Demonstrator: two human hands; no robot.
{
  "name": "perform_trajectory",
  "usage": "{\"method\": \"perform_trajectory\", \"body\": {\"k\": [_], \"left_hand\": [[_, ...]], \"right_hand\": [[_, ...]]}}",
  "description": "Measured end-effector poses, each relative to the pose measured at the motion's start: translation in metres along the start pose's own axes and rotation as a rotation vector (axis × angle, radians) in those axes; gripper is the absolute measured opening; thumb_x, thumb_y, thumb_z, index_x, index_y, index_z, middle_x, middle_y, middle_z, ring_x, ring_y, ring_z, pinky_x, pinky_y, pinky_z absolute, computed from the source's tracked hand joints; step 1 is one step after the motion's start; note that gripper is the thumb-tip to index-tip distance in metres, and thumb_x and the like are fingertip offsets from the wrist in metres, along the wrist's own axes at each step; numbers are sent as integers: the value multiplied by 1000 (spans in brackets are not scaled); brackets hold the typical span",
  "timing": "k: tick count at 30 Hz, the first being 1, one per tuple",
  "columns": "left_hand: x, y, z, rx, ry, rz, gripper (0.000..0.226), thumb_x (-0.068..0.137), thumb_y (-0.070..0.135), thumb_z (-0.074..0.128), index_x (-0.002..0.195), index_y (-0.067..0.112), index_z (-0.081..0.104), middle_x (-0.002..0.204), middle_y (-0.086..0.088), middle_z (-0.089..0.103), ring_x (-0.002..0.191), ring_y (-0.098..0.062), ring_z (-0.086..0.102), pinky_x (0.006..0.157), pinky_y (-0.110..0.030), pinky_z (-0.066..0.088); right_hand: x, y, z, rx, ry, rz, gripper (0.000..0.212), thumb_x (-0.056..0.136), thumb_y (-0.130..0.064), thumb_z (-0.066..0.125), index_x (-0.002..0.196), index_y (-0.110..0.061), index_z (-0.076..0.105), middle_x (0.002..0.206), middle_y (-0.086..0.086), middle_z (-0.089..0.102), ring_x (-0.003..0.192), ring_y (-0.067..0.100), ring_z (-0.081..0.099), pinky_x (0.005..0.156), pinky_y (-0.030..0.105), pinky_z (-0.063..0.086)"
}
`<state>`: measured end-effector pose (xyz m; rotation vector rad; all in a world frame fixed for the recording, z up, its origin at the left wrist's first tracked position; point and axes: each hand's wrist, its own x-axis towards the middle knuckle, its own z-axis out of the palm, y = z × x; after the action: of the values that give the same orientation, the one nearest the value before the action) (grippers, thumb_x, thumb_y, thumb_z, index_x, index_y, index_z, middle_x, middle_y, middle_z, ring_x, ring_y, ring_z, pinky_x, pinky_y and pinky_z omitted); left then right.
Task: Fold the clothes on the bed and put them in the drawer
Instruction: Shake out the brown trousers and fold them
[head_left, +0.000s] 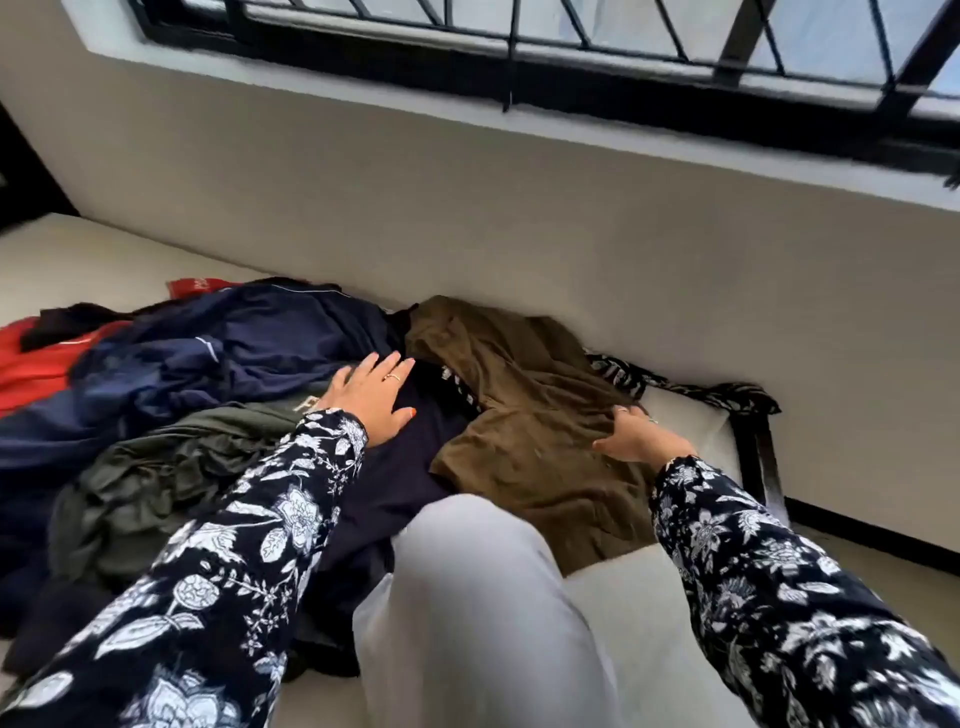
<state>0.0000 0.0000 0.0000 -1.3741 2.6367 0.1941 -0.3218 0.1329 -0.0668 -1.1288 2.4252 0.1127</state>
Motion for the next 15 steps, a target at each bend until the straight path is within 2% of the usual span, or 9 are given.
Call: {"method": "perform_trajectory", "body": {"k": [2,4,6,8,10,12,13,15], "left_hand": [[23,5,19,75,14,19,68,99,44,41,154,25,4,161,6,3,148,-19,3,118,-42,9],[43,11,36,102,5,15,68,99,44,40,154,25,4,161,6,3,148,-19,3,118,-42,10],[52,21,54,97,-5,37,68,99,44,40,154,25,5,161,6,3,148,-19,3,118,-42,10],[58,30,66,97,-11,51,68,99,44,40,154,25,5,161,6,2,148,-18,4,118,-41,11],[66,33,71,113,-9,39,68,99,45,40,154,25,5,161,6,2,148,-17,5,118,-40,12],[70,30,75,121,2,9,68,99,46,39,154,24,5,161,6,3,148,-17,6,118,-40,13],[71,28,79,122,-4,-17,68,99,45,39,154,24,5,161,6,3,148,-17,6,118,-39,14],[70,27,90,128,-30,-57,68,99,45,39,154,23,5,161,6,2,148,-16,6,118,-38,14]], "right_hand": [[27,26,20,49,9,38,82,84,-53,58,146,-8,31,150,15,33,135,34,37,112,45,33],[56,55,40,76,-15,69,93,68,-66,50,144,-12,37,148,13,38,131,33,42,111,47,35],[57,77,49,111,9,153,85,74,-60,54,141,-11,38,145,13,40,130,34,43,109,47,36],[59,100,56,143,44,258,79,84,-48,61,145,-9,30,148,15,32,134,37,37,110,49,33],[68,120,63,229,39,335,92,84,-48,66,151,-13,14,153,18,21,138,40,30,113,50,28],[76,126,71,328,20,358,108,78,-51,72,153,-14,3,153,22,20,138,41,31,112,48,28],[84,129,76,376,15,374,113,74,-52,76,152,-12,5,150,23,24,135,41,35,111,47,32],[96,130,85,473,9,399,110,65,-48,84,146,-4,24,142,22,38,127,40,45,105,45,41]]}}
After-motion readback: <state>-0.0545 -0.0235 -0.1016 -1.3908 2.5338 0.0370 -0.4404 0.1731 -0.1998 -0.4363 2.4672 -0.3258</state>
